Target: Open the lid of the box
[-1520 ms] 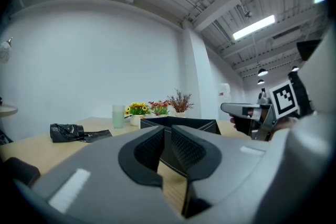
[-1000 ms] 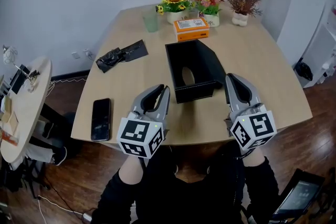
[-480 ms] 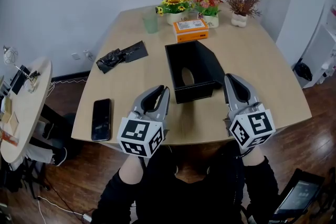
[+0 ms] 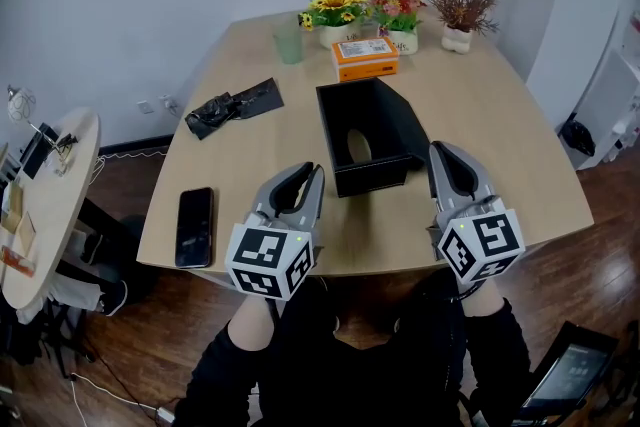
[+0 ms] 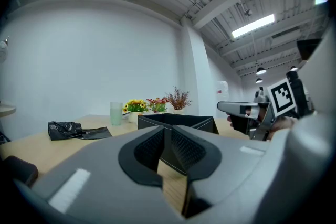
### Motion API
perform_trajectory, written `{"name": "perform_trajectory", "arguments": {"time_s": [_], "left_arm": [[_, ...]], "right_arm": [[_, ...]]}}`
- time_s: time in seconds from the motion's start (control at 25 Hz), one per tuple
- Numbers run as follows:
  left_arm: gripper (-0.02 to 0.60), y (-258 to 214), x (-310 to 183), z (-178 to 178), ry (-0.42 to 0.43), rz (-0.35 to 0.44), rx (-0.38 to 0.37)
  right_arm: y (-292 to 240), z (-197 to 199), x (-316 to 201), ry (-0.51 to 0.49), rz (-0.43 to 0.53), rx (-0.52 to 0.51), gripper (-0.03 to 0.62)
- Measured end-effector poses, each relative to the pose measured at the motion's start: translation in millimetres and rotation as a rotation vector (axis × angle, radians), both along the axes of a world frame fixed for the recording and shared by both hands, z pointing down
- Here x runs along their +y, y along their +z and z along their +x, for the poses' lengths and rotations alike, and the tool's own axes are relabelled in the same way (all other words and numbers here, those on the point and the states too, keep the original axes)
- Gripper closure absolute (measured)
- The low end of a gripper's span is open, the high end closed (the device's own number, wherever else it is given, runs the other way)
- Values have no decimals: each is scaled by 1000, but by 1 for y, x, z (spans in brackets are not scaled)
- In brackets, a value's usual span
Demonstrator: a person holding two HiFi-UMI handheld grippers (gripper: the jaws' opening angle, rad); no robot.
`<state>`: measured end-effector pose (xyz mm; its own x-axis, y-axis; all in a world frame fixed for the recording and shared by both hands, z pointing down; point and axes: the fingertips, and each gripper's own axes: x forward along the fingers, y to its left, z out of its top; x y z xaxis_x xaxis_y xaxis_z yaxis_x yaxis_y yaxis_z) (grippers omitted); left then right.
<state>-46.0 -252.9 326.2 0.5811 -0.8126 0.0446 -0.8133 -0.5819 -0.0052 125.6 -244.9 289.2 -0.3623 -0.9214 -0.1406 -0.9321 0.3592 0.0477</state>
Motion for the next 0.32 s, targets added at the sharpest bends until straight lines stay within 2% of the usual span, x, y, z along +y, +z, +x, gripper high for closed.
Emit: {"name": "perform_trajectory", "arguments": {"time_s": [0.32], "left_arm": [[558, 1, 1, -1, -3, -1, 0]], "right_arm": [[1, 0, 1, 3, 1, -3, 594]]}}
